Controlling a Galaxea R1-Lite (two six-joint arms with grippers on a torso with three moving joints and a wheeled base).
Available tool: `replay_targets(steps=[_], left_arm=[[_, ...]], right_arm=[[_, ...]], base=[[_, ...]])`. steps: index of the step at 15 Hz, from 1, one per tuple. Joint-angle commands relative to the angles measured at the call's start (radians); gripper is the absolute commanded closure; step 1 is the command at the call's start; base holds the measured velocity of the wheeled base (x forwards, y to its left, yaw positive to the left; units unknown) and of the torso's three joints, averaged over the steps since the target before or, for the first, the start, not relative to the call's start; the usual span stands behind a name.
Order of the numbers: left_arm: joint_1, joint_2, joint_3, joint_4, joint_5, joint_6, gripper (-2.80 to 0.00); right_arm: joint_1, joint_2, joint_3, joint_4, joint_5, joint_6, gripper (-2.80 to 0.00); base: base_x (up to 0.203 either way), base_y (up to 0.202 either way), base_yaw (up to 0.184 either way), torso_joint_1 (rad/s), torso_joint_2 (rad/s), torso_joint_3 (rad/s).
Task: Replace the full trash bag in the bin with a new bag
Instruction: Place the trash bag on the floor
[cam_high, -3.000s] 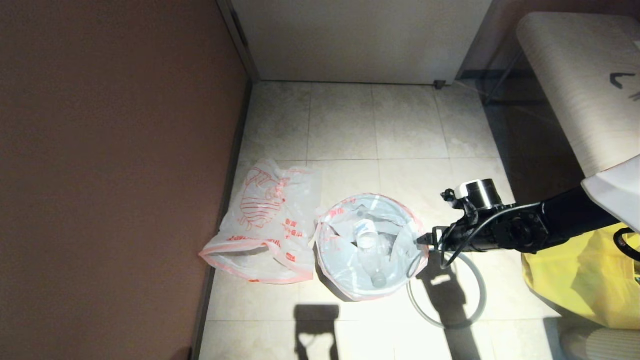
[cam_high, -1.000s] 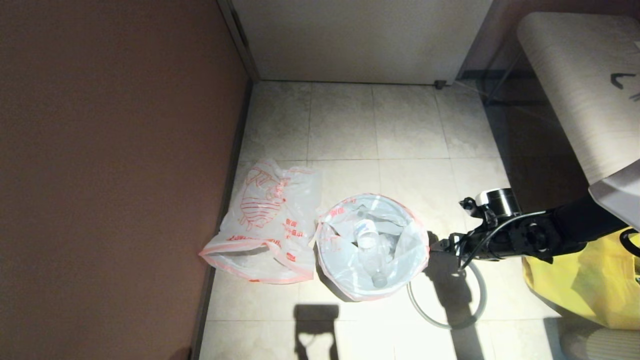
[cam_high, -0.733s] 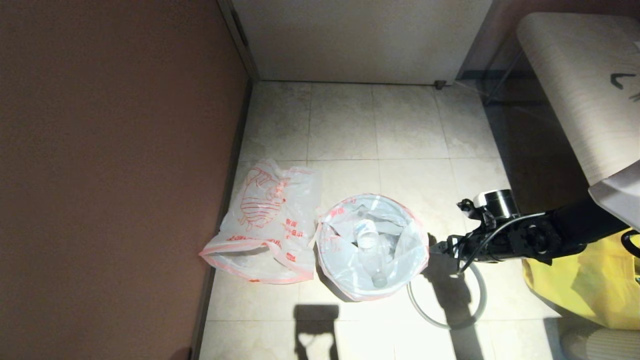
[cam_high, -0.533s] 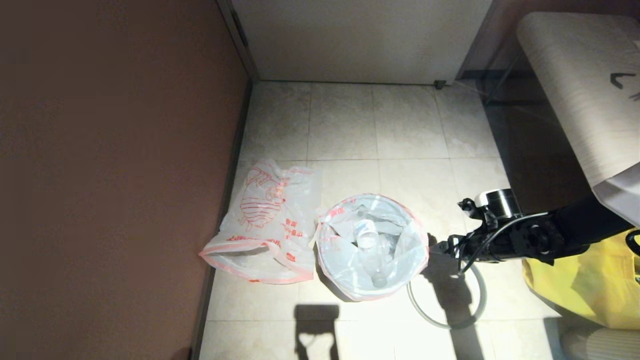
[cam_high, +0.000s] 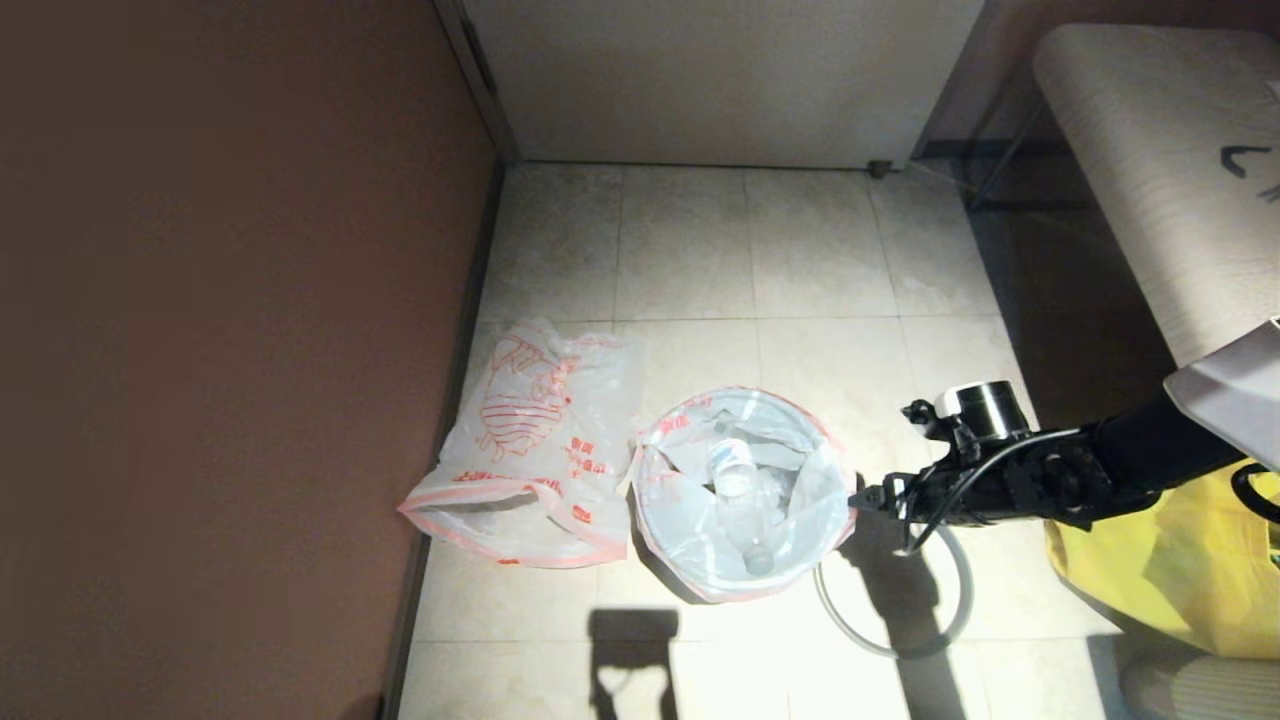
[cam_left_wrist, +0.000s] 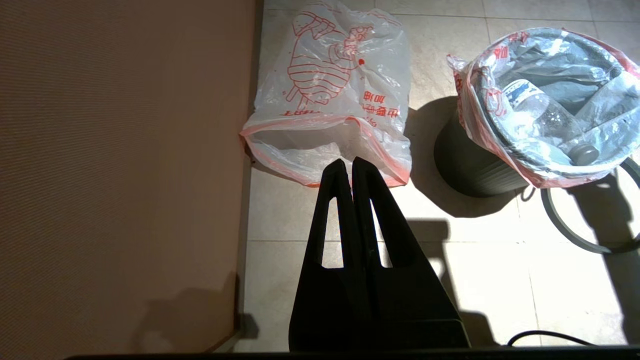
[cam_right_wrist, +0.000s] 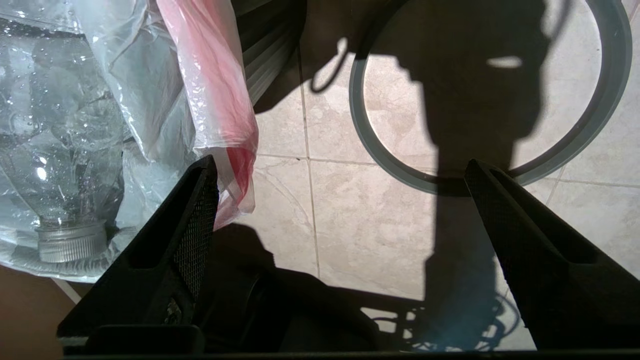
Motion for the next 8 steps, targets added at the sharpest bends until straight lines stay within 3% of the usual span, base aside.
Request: replay_targets(steps=[1, 4, 8], left_arm=[[0.001, 0.0, 0.0, 0.0, 0.0, 0.0, 0.0], [0.0, 0.0, 0.001, 0.0, 0.0, 0.0, 0.0], [0.0, 0.0, 0.0, 0.0, 0.0, 0.0, 0.0]], right_arm=[[0.002, 0.025, -0.01, -0.003, -0.016, 0.002, -2.8], [0.002, 0.086, -0.032, -0.077, -0.127, -0.001, -2.8], [0.02, 0.129, -0.068, -0.125, -0.213, -0.01, -2.8]], base=[[0.0, 0.0, 0.0, 0.0, 0.0, 0.0], [0.0, 0.0, 0.0, 0.0, 0.0, 0.0], [0.0, 0.0, 0.0, 0.0, 0.0, 0.0]])
